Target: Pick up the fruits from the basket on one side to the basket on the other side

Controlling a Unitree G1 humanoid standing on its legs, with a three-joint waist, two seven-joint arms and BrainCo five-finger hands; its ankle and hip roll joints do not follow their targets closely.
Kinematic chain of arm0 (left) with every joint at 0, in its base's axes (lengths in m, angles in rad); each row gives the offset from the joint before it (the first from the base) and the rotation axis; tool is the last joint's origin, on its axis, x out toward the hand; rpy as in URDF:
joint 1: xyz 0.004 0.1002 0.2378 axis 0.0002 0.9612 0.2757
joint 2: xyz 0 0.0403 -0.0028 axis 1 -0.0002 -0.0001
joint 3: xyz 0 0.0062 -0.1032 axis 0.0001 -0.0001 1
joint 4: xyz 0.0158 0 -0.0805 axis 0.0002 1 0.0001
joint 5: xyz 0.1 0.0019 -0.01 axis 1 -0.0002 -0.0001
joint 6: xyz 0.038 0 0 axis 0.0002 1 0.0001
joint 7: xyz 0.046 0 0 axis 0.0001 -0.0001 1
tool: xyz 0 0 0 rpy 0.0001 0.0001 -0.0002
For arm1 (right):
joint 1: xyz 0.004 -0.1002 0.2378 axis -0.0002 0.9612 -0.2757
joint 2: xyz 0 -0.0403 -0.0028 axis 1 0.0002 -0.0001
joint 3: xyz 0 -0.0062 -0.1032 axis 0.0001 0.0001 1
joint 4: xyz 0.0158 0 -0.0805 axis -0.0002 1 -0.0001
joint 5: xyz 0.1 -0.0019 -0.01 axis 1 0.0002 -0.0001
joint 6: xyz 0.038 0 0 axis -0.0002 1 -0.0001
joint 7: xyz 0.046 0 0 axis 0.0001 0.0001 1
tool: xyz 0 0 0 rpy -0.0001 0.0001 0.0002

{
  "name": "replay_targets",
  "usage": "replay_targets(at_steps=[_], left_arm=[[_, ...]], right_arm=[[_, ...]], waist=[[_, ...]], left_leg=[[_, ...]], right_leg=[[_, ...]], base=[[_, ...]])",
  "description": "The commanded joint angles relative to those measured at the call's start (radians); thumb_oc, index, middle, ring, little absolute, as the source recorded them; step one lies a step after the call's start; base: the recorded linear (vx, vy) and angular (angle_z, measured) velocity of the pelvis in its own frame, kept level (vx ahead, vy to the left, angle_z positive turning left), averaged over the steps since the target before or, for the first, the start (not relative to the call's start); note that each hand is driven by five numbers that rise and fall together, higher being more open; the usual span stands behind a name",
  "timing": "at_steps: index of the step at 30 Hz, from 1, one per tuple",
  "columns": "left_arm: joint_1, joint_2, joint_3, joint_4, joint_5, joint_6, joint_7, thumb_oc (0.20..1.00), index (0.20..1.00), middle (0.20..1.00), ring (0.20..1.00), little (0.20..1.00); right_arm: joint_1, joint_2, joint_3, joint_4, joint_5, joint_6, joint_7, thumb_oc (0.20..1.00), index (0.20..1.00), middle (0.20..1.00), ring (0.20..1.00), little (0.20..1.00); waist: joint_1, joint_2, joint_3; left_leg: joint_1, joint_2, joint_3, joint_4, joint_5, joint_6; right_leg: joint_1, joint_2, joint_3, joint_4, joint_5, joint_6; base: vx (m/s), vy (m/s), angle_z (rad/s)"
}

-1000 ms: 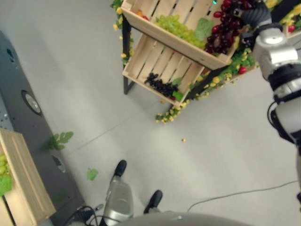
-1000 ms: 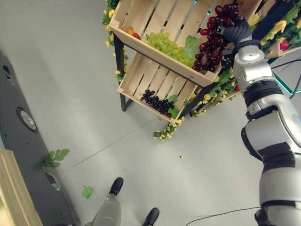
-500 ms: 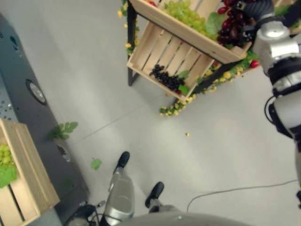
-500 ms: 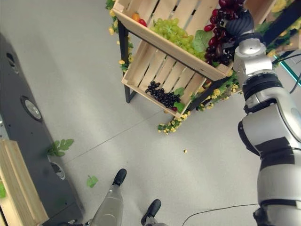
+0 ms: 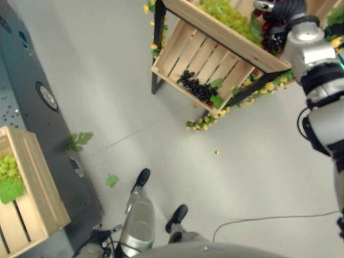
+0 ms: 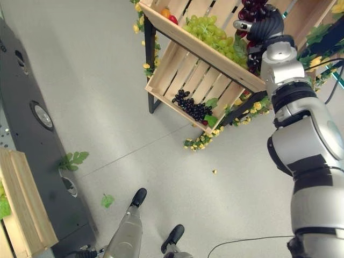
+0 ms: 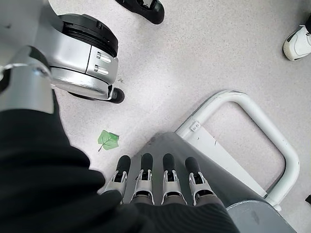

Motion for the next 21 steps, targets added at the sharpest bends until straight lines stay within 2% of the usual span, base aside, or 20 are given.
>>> replay_targets(at_steps=[1, 11, 15, 17, 21], left_arm=[[-0.010, 0.019, -0.027, 0.024, 0.016, 0.007, 0.012, 1.000, 1.000, 1.000, 1.000, 1.000], [-0.018, 0.023, -0.019, 0.039, 0.029, 0.014, 0.007, 1.000, 1.000, 1.000, 1.000, 1.000], [-0.019, 0.025, -0.009, 0.046, 0.022, 0.012, 0.010, 1.000, 1.000, 1.000, 1.000, 1.000], [-0.020, 0.026, -0.010, 0.045, 0.031, 0.015, 0.008, 1.000, 1.000, 1.000, 1.000, 1.000], [-0.026, 0.026, -0.003, 0.053, 0.031, 0.016, 0.012, 1.000, 1.000, 1.000, 1.000, 1.000]], right_arm=[[-0.105, 0.001, 0.044, 0.017, -0.027, -0.046, 0.004, 1.000, 1.000, 1.000, 1.000, 1.000], [-0.097, 0.022, 0.092, -0.003, -0.096, -0.035, 0.025, 1.000, 1.000, 1.000, 1.000, 1.000], [-0.091, 0.023, 0.075, -0.033, -0.063, -0.041, 0.019, 1.000, 1.000, 1.000, 1.000, 1.000], [-0.110, 0.011, 0.129, 0.001, -0.175, -0.027, 0.019, 1.000, 1.000, 1.000, 1.000, 1.000], [-0.102, 0.003, 0.119, -0.042, -0.133, -0.033, 0.013, 1.000, 1.000, 1.000, 1.000, 1.000]], waist=[[0.008, -0.002, 0.004], [-0.005, -0.011, 0.000], [-0.011, -0.012, -0.003], [-0.011, -0.016, -0.002], [-0.021, -0.020, -0.003]], left_leg=[[0.123, -0.049, 0.011, -0.122, -0.009, 0.042], [0.132, -0.049, 0.017, -0.122, -0.011, 0.045], [0.132, -0.048, 0.020, -0.122, -0.011, 0.046], [0.130, -0.050, 0.019, -0.122, -0.009, 0.046], [0.131, -0.050, 0.025, -0.122, -0.011, 0.046]], right_leg=[[0.004, -0.006, 0.011, 0.004, 0.070, 0.065], [0.004, -0.005, 0.021, 0.004, 0.076, 0.065], [0.001, -0.006, 0.024, 0.004, 0.079, 0.065], [0.000, -0.006, 0.024, 0.004, 0.080, 0.065], [0.000, -0.006, 0.028, 0.004, 0.085, 0.066]], base=[[0.00, 0.000, 0.00], [0.00, 0.001, 0.00], [0.00, 0.000, 0.00], [-0.02, 0.005, -0.01], [0.00, 0.000, 0.00]])
